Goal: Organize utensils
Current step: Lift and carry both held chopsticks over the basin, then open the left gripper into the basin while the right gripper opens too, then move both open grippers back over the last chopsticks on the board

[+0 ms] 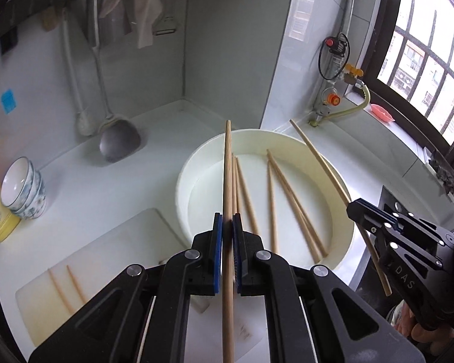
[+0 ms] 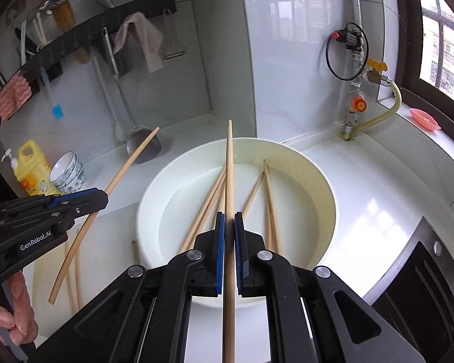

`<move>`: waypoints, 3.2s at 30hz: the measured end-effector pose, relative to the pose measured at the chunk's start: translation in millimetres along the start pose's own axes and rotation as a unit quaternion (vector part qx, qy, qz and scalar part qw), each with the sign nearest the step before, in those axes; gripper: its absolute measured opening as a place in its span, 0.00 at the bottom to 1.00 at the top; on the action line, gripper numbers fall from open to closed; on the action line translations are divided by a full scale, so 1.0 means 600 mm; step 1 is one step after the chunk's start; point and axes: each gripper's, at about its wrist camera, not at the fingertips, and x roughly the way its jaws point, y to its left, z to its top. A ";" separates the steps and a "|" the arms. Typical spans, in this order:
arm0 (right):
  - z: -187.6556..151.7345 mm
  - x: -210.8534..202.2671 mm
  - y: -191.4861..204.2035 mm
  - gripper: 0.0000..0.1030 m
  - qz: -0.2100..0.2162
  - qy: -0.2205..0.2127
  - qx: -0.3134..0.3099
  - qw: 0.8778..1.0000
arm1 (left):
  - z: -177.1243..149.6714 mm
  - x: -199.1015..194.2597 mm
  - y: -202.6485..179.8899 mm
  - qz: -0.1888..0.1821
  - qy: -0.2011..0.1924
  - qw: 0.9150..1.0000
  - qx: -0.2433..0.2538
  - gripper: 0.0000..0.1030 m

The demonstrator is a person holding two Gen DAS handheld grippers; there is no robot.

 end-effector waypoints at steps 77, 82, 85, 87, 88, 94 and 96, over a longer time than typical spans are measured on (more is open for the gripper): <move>-0.156 0.063 0.359 0.59 0.128 0.081 -0.139 0.979 | -0.309 -0.145 0.384 0.239 0.041 0.941 -0.238 0.94; -0.181 0.111 0.378 0.59 0.164 0.081 -0.147 0.972 | -0.338 -0.129 0.390 0.270 0.030 0.927 -0.258 0.94; -0.192 0.126 0.390 0.59 0.171 0.072 -0.154 0.971 | -0.349 -0.122 0.394 0.283 0.027 0.923 -0.260 0.94; -0.199 0.134 0.397 0.59 0.172 0.072 -0.159 0.970 | -0.354 -0.121 0.396 0.279 0.018 0.923 -0.263 0.94; -0.202 0.137 0.401 0.59 0.178 0.073 -0.161 0.968 | -0.356 -0.120 0.396 0.274 0.014 0.925 -0.262 0.94; -0.232 0.151 0.417 0.58 0.160 0.061 -0.194 0.966 | -0.366 -0.108 0.396 0.273 0.006 0.930 -0.245 0.94; -0.239 0.153 0.421 0.58 0.157 0.061 -0.199 0.965 | -0.368 -0.108 0.395 0.277 0.002 0.930 -0.241 0.94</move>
